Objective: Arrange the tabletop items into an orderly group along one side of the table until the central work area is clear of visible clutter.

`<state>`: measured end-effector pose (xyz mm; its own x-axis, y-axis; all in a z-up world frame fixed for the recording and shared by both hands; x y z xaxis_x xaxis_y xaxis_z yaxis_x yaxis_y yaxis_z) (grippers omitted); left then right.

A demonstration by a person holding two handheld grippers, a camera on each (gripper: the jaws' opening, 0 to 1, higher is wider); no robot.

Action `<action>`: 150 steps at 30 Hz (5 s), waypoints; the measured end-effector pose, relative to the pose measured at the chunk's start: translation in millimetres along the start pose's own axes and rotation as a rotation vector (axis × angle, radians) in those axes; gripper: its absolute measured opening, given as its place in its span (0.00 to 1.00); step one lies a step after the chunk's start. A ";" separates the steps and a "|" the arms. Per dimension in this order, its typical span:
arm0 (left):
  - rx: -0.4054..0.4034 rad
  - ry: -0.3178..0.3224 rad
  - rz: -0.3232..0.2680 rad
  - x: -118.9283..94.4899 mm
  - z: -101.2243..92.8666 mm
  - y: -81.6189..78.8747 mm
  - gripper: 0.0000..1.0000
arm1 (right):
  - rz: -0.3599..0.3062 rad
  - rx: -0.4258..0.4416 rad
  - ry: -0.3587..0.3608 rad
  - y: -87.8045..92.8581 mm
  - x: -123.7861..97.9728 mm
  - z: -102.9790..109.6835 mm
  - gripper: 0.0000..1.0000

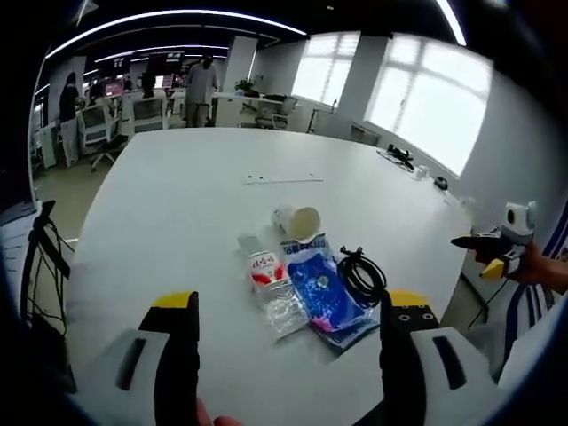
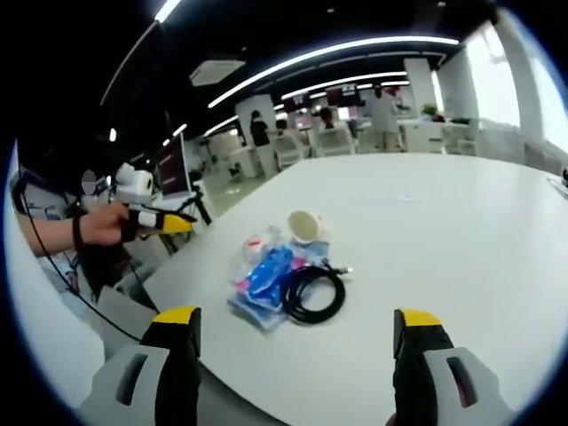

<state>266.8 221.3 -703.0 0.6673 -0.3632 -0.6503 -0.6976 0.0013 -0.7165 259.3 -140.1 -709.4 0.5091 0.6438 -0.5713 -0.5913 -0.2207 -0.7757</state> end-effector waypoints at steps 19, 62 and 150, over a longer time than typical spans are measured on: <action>-0.060 -0.040 0.061 46.1 16.9 -11.4 0.75 | 0.008 0.020 -0.005 2.6 0.0 2.5 0.91; -0.285 -0.174 0.332 118.5 22.6 -12.7 0.52 | 0.047 0.043 -0.039 9.1 12.5 -7.5 0.89; -0.383 -0.223 0.294 95.0 53.5 -11.8 0.36 | 0.052 0.003 -0.078 -0.7 20.4 4.1 0.88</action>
<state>352.4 236.6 -769.8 0.4396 -0.1914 -0.8776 -0.8809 -0.2828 -0.3796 267.6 -123.8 -719.5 0.4271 0.6869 -0.5881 -0.6175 -0.2535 -0.7446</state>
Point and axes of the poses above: the point that each gripper's makers call its tool centre point, and the gripper's own axes: x roughly forward along the fingers, z roughly to its left, y roughly out of its underside, the point moved 6 cm from there along -x, roughly backward along the fingers, and after that the axes turned 6 degrees about z, right-handed, at the moved point
